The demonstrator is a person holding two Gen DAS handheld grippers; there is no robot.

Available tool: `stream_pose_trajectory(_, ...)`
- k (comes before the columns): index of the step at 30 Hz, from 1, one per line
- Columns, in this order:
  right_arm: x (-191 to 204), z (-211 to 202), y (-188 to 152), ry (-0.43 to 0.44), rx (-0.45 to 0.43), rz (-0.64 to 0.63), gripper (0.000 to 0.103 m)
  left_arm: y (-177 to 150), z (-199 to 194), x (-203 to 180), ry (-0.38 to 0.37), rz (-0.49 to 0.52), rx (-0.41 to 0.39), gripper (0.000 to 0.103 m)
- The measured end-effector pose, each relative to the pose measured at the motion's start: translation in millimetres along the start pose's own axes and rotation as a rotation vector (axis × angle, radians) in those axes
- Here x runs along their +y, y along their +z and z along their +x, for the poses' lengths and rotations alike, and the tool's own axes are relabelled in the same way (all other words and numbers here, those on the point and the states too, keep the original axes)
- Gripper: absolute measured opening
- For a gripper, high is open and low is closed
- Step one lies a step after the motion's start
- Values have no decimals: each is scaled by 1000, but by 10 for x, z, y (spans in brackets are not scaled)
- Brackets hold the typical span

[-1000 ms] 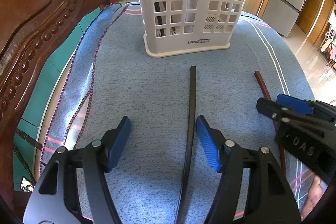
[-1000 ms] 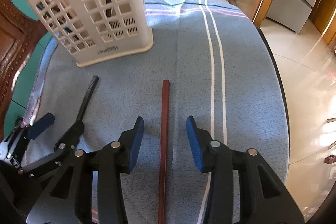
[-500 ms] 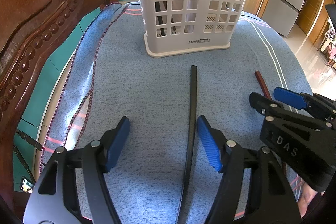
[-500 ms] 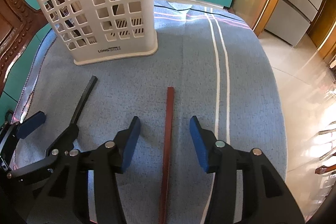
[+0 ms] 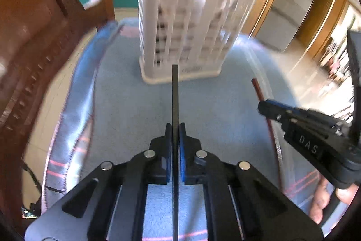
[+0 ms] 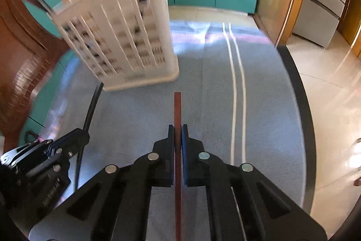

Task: Organize utensils
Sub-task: 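Lift both chopsticks over the white holder and drop them in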

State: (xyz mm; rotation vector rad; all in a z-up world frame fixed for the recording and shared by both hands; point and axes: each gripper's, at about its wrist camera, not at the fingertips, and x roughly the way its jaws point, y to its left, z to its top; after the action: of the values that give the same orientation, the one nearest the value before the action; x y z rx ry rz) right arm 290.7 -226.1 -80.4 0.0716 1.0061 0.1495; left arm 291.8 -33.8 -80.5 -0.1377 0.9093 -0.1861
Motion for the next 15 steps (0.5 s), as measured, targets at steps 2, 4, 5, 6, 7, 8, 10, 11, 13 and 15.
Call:
stream_pose_trajectory(2,-11,-235,34,44,-48,-1,7,69,-244,1,-34,-2,-54,7)
stream_pose_trajectory(4,-47,-478,67,85,-96,0,7,123,-526,-17,-64,9,-111,7)
stream_pose_trajectory(5,-63,-627,83,112,-124,3,7,150,-690,-30,-82,16,-143,7)
stream_pose_trajectory(6,-83,-755,95,135,-147,8,7,182,-833,-29,-104,17,-172,7)
stream_pose_trajectory(7,-99,-875,95,154,-168,11,7,218,-981,-36,-126,17,-200,7)
stream_pose_trajectory(8,-121,-1021,109,175,-192,14,7,270,-1165,-52,-150,20,-237,7)
stream_pose_trajectory(10,-123,-1211,194,196,-221,17,7,462,-1450,-77,-172,29,-315,7)
stream_pose_trajectory(11,-139,-1356,262,203,-257,17,7,558,-1581,-81,-175,31,-356,7)
stream_pose_trajectory(13,-130,-1569,387,208,-311,11,7,762,-1829,-101,-172,27,-454,7)
stream_pose_trajectory(15,-121,-1825,560,214,-388,9,7,1024,-2028,-94,-146,13,-573,7)
